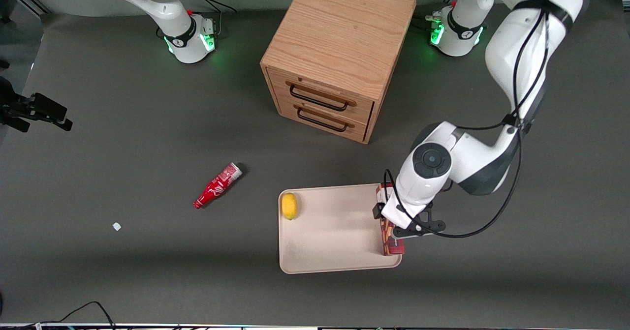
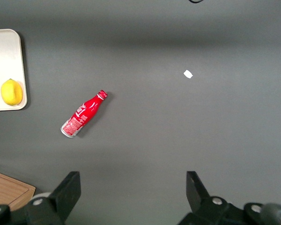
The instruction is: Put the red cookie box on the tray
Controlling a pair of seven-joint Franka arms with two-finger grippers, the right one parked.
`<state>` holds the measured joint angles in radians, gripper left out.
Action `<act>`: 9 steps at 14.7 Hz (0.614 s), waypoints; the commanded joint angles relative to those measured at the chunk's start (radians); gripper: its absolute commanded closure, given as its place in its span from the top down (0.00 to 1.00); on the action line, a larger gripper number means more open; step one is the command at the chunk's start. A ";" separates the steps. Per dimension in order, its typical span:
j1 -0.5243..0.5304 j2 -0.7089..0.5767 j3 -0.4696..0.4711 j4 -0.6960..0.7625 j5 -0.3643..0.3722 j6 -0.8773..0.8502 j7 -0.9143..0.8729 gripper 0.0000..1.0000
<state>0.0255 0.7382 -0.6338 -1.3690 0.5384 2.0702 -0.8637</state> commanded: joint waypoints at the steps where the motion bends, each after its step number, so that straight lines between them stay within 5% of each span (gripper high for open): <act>1: 0.023 -0.175 0.013 -0.029 -0.134 -0.140 0.047 1.00; 3: 0.036 -0.287 0.084 0.016 -0.292 -0.324 0.237 1.00; 5: 0.002 -0.419 0.286 0.041 -0.470 -0.470 0.456 1.00; 9: -0.015 -0.623 0.500 -0.074 -0.543 -0.602 0.750 1.00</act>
<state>0.0417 0.2178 -0.2055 -1.3226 0.0209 1.4753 -0.2241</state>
